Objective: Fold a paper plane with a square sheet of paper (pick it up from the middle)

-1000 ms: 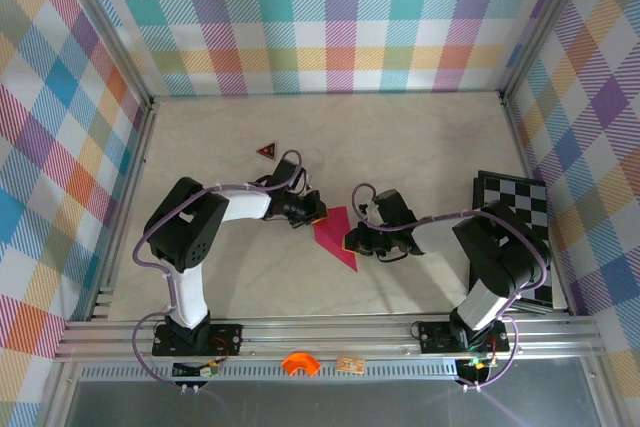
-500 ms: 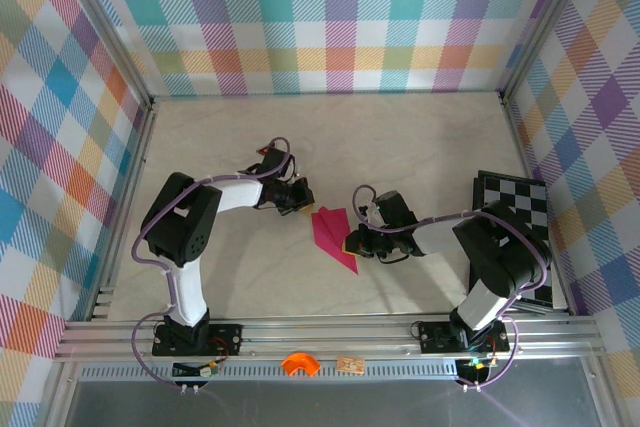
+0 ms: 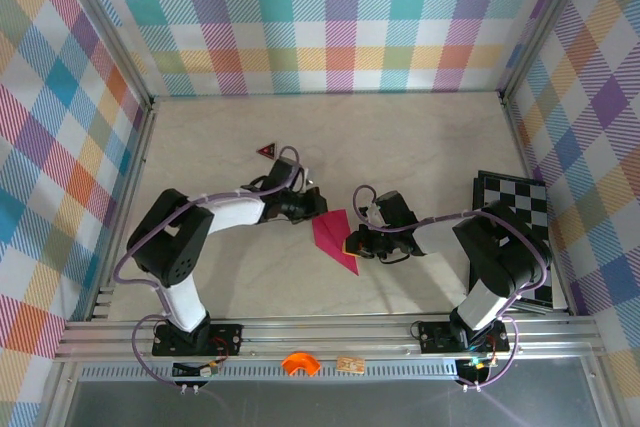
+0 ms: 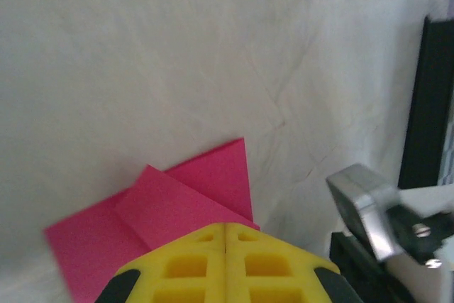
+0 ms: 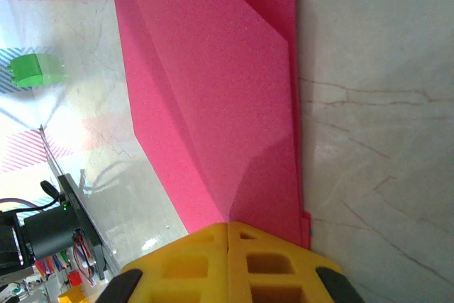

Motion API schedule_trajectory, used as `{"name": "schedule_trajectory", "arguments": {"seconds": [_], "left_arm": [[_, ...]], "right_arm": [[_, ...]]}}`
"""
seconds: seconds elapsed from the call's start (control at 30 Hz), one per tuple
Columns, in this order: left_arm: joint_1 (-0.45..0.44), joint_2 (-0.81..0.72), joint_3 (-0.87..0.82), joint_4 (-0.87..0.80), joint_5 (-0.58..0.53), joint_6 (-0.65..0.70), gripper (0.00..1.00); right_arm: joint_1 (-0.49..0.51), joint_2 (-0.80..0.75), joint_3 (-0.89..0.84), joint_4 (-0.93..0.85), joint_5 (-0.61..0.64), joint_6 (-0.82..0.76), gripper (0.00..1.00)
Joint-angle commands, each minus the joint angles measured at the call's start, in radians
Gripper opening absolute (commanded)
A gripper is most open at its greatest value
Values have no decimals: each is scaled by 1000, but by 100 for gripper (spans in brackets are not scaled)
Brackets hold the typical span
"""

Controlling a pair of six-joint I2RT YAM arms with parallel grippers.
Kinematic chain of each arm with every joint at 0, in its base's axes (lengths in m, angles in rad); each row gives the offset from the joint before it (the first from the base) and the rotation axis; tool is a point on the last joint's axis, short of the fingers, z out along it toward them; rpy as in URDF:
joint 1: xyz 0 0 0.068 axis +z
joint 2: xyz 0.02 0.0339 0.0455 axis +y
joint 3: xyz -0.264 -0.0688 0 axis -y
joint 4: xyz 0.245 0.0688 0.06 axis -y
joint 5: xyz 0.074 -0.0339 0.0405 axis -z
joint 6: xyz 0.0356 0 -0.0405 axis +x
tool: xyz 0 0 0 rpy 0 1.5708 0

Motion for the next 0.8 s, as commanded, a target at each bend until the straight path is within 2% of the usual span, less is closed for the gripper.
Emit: {"name": "schedule_trajectory", "arguments": {"seconds": [0.0,0.2,0.3,0.43,0.77], "left_arm": [[-1,64,-26,56,12,2,1],[-2,106,-14,-7,-36,27,1],[-2,117,4,-113,-113,50,0],[-1,133,-5,-116,-102,68,0],[-2,138,-2,-115,-89,65,0]], "right_arm": [[3,34,-45,-202,54,-17,0],[3,-23,-13,-201,13,-8,0],[3,-102,14,-196,-11,9,0],[10,-140,119,-289,9,-6,0],[56,99,354,-353,59,-15,0]]}}
